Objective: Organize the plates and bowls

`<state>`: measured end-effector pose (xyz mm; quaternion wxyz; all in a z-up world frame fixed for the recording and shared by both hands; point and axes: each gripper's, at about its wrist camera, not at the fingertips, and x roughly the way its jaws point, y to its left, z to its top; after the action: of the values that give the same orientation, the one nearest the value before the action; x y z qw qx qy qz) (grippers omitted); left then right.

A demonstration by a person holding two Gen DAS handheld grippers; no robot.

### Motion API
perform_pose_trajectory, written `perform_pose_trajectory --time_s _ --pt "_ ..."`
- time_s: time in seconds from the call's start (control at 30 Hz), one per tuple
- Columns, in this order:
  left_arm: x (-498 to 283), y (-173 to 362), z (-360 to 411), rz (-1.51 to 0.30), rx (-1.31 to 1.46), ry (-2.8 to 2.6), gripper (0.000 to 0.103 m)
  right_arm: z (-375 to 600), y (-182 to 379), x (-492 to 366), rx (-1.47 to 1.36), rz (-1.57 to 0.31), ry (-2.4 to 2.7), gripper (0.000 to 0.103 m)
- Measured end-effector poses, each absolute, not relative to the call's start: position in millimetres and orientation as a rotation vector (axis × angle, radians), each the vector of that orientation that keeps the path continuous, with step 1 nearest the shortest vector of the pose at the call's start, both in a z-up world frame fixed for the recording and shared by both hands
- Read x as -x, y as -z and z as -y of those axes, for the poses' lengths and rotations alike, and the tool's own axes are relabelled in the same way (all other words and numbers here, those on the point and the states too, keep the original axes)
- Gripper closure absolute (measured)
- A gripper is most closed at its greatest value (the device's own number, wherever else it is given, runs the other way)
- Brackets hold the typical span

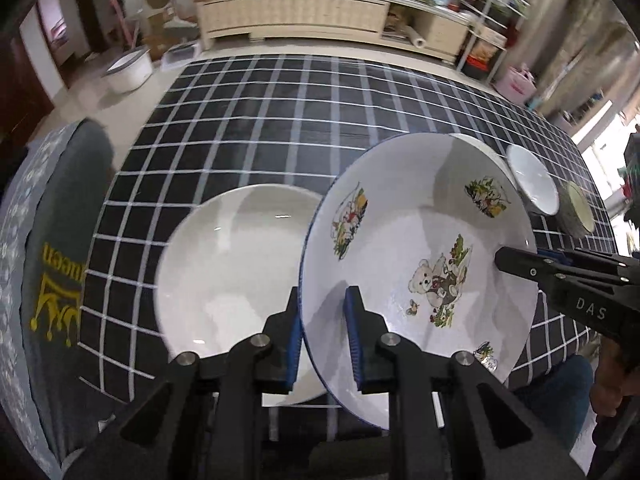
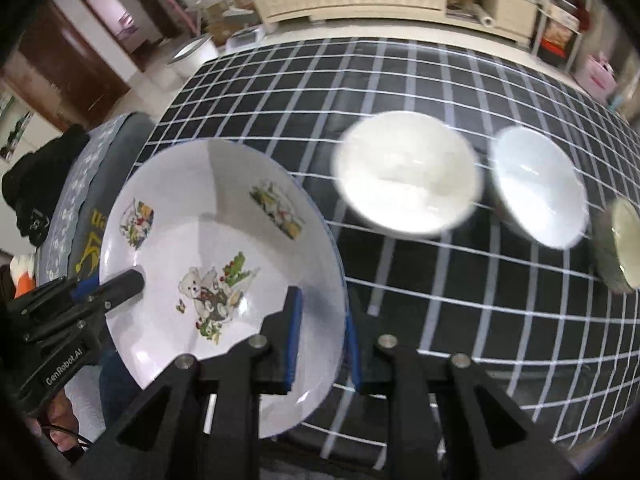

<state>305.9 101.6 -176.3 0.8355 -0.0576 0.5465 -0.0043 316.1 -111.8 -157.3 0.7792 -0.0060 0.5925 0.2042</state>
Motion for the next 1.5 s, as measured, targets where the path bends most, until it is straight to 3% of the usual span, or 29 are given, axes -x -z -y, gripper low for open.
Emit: perform_pose_trajectory --time_s 0.6,1.5 --pt "-293.1 210.2 -190.9 -1.203 0.223 -0.096 0.085 18.2 185.5 -329.0 0.122 -1.326 -0.532 0.079" --pt "-298.8 231.5 -208.9 -1.22 0.269 -0.09 0.085 -7.8 202.2 -329.4 0.212 -1.328 -0.495 0.079"
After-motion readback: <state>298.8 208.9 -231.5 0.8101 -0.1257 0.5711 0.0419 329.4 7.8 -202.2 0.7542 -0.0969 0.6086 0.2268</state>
